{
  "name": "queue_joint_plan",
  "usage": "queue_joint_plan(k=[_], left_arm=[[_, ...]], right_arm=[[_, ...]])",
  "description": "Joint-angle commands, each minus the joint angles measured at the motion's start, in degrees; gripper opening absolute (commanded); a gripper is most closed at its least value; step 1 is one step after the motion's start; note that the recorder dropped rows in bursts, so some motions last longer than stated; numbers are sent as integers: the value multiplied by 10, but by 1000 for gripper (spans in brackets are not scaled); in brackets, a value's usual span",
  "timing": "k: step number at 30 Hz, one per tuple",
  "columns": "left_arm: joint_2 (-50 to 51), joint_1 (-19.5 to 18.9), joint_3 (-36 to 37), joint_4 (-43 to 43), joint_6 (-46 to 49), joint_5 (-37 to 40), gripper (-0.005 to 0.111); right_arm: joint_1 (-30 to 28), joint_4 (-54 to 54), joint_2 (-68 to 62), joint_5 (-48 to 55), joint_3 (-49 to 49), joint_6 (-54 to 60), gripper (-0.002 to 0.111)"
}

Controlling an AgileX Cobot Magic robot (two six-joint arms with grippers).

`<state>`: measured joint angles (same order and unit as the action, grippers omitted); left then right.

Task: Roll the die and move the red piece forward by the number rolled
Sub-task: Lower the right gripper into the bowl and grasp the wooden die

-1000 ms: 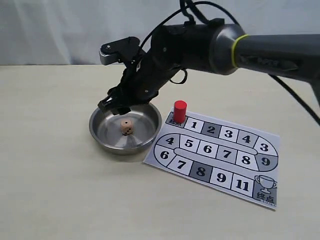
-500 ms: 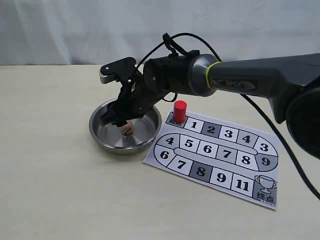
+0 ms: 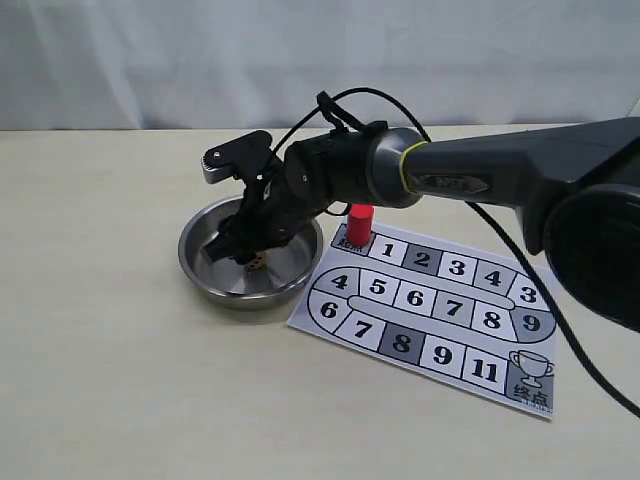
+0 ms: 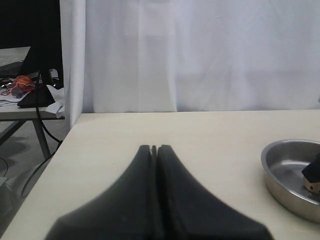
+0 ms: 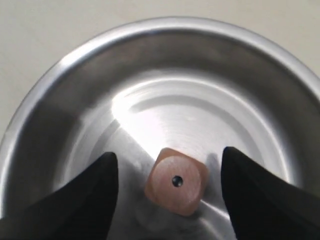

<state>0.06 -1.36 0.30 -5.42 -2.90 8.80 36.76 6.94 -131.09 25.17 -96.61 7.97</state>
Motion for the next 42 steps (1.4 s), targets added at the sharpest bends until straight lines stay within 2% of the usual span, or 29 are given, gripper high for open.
queue_joint_plan(k=[1, 18, 22, 31, 36, 42], left_arm=[[-1, 0, -3, 1, -1, -5, 0], [-1, 0, -3, 0, -1, -7, 0], [-1, 0, -3, 0, -1, -7, 0], [-1, 0, -3, 0, -1, -7, 0], [-1, 0, -3, 1, -1, -6, 0], [-1, 0, -3, 1, -1, -6, 0]], right_arm=[[-1, -6, -3, -17, -4, -15, 58], [-1, -4, -30, -28, -4, -29, 57], [-1, -4, -30, -24, -4, -29, 46], [-1, -4, -23, -6, -9, -33, 4], [-1, -4, -1, 22, -14, -33, 4], [-1, -21, 66, 119, -14, -44, 4]])
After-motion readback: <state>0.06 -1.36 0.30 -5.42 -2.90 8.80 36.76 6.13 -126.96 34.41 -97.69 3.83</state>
